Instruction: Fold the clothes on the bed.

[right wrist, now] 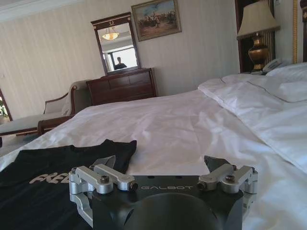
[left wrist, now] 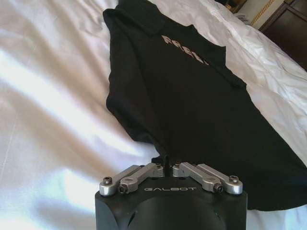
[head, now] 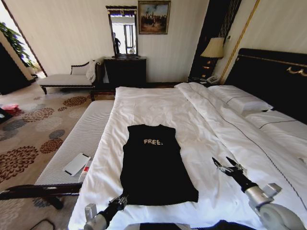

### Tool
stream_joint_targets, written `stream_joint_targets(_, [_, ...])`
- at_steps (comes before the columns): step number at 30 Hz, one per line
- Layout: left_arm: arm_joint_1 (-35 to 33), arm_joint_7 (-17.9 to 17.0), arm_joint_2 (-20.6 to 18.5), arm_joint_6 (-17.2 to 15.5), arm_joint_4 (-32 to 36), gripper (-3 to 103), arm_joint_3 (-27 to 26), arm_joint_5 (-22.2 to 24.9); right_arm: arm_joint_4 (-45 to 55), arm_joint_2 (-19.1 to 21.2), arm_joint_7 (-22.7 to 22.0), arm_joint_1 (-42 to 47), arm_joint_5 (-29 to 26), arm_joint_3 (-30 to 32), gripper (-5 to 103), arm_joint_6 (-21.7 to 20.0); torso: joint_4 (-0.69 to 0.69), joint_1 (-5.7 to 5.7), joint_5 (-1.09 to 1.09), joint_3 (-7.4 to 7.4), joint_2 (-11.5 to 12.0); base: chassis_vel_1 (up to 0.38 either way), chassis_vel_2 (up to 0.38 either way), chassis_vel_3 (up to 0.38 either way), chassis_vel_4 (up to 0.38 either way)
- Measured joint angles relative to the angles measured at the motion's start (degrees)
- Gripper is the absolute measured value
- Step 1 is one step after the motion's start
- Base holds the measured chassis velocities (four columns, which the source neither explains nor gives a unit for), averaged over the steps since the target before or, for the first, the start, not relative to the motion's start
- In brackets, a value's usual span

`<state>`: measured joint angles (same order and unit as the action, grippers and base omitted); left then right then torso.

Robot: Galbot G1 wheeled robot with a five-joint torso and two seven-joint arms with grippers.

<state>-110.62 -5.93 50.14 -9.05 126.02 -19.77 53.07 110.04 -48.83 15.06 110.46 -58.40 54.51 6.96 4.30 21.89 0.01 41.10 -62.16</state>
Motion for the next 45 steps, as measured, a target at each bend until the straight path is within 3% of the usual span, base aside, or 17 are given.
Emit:
stream_joint_targets(1, [0.00,0.00,0.00,0.00,0.00,8,0.00,0.00,0.00,0.00,0.00,0.00,0.00,0.00,100,0.00,0.00,0.00,0.00,0.00,0.00,0.000,0.000,0.000,0.000])
stream_joint_targets(4, [-1.41,0.23,-1.34,0.34,0.57,2,-1.65,0.17,5.19,0.77,2.03,6.13,-11.09,3.31,100,-6.93,0.03,0.00,-0.03,0.00,0.00,0.000,0.000,0.000,0.000])
stream_joint_targets(6, [-1.54,0.32,-1.45,0.46,0.58,2,-2.07,0.20,6.11,1.07,3.38,7.69,-12.69,4.25,100,-8.94,0.03,0.00,-0.03,0.00,0.00,0.000,0.000,0.000,0.000])
stream_joint_targets(9, [-1.48,0.39,-1.11,0.61,0.63,2,-2.47,0.35,8.72,1.78,7.58,10.85,-16.32,6.39,100,-17.87,0.02,0.00,-0.04,0.00,0.00,0.000,0.000,0.000,0.000])
stream_joint_targets(11, [-1.27,0.39,-0.67,0.68,0.62,2,-2.20,0.23,9.54,2.31,10.55,11.32,-15.43,6.10,100,-21.63,0.00,0.00,-0.02,0.00,0.00,0.000,0.000,0.000,0.000])
stream_joint_targets(12, [-1.27,0.39,-0.67,0.68,0.62,2,-2.20,0.23,9.54,2.31,10.55,11.32,-15.43,6.10,100,-21.63,0.00,0.00,-0.02,0.00,0.00,0.000,0.000,0.000,0.000])
stream_joint_targets(14, [-1.09,0.35,-0.26,0.69,0.67,2,-1.80,-0.06,8.32,3.25,15.58,10.79,-9.98,4.36,100,-23.87,0.00,0.00,-0.01,0.00,0.00,0.000,0.000,0.000,0.000])
stream_joint_targets(19, [-1.40,0.24,0.02,0.70,1.21,2,-1.06,-1.11,3.78,4.76,19.84,10.39,-1.09,0.86,100,-24.60,0.00,0.00,0.00,0.00,0.00,0.000,0.000,0.000,0.000])
stream_joint_targets(24, [-1.99,0.23,0.43,0.75,1.41,2,-0.24,-2.20,0.23,4.72,21.29,10.71,3.56,-1.47,100,-23.69,0.01,0.00,0.00,0.00,0.00,0.000,0.000,0.000,0.000])
stream_joint_targets(45, [-1.89,-0.01,0.59,0.70,1.46,2,0.53,-3.04,-1.81,5.21,21.32,7.25,7.89,-7.11,100,-22.87,0.01,0.00,-0.01,0.00,0.00,0.000,0.000,0.000,0.000])
